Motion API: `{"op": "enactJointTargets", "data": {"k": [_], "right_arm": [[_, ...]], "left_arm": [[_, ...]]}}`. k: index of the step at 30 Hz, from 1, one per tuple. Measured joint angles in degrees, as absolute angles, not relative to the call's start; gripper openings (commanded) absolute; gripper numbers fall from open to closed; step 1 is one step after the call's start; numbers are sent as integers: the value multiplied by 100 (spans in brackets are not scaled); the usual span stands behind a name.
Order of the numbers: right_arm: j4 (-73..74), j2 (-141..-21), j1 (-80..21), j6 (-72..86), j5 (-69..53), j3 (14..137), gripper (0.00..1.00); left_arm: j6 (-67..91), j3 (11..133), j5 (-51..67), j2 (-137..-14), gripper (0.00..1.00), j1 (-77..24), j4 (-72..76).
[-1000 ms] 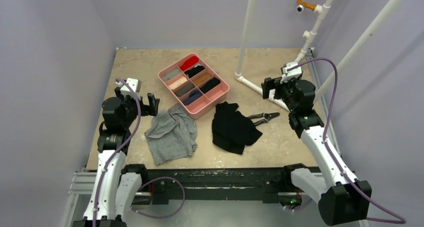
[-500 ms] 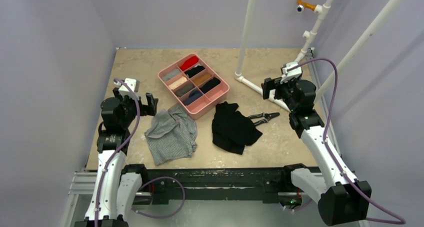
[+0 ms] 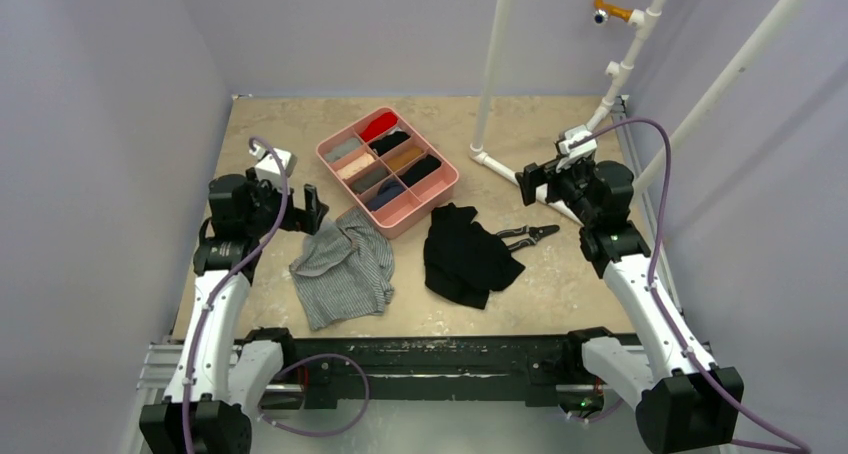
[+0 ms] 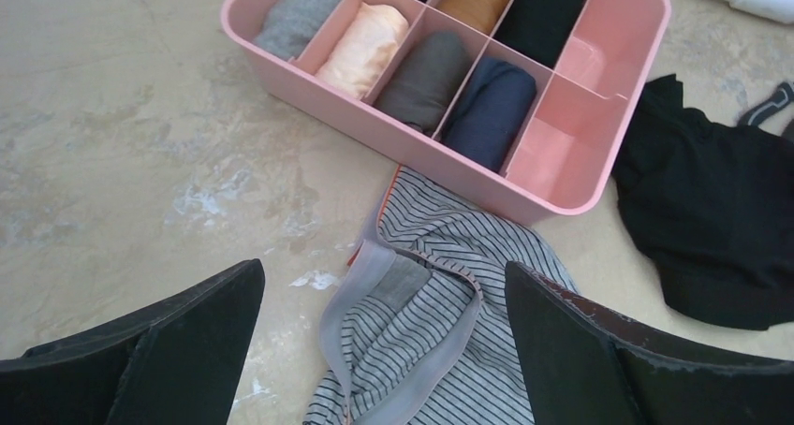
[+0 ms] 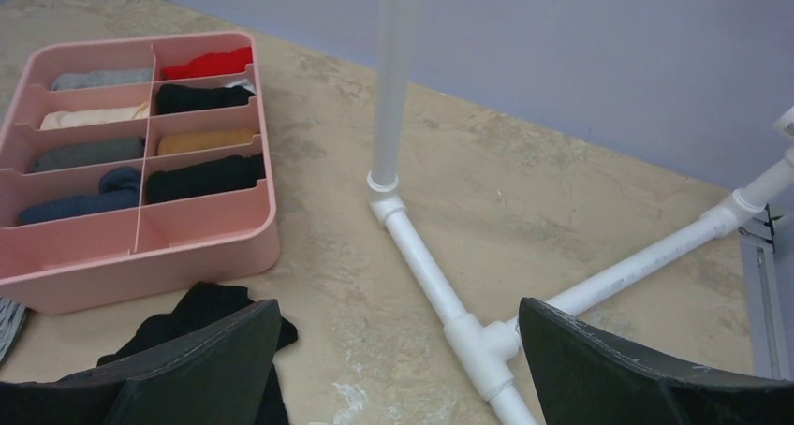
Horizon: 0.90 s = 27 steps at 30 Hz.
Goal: Roll the underwear
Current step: Move the storage box to the corner of the board.
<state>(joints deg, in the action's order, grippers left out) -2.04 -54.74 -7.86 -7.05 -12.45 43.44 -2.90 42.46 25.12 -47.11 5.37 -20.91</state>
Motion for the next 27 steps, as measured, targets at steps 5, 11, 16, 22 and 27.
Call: {"op": "enactJointTargets", "data": {"k": [5, 11, 16, 22, 27], "right_arm": [[-152, -5481, -786, -825, -1472, 4344, 99], [-104, -5505, -786, -917, -1616, 4344, 99], [-75, -5513, -786, -980, -1627, 4344, 99], [-80, -5548, -786, -1039, -1629, 4344, 99], [-64, -5610, -786, -1059, -1629, 4342, 99]], "left_arm": [[-425, 4405, 2532, -5238, 98, 167, -2095], [-589, 4615, 2121, -5931, 91, -414, -1896], [-816, 4869, 1857, -6407, 84, -617, -1719], [-993, 5297, 1702, -7105, 79, -1033, -1653], [-1120, 5389, 1538, -7540, 79, -1586, -1643]]}}
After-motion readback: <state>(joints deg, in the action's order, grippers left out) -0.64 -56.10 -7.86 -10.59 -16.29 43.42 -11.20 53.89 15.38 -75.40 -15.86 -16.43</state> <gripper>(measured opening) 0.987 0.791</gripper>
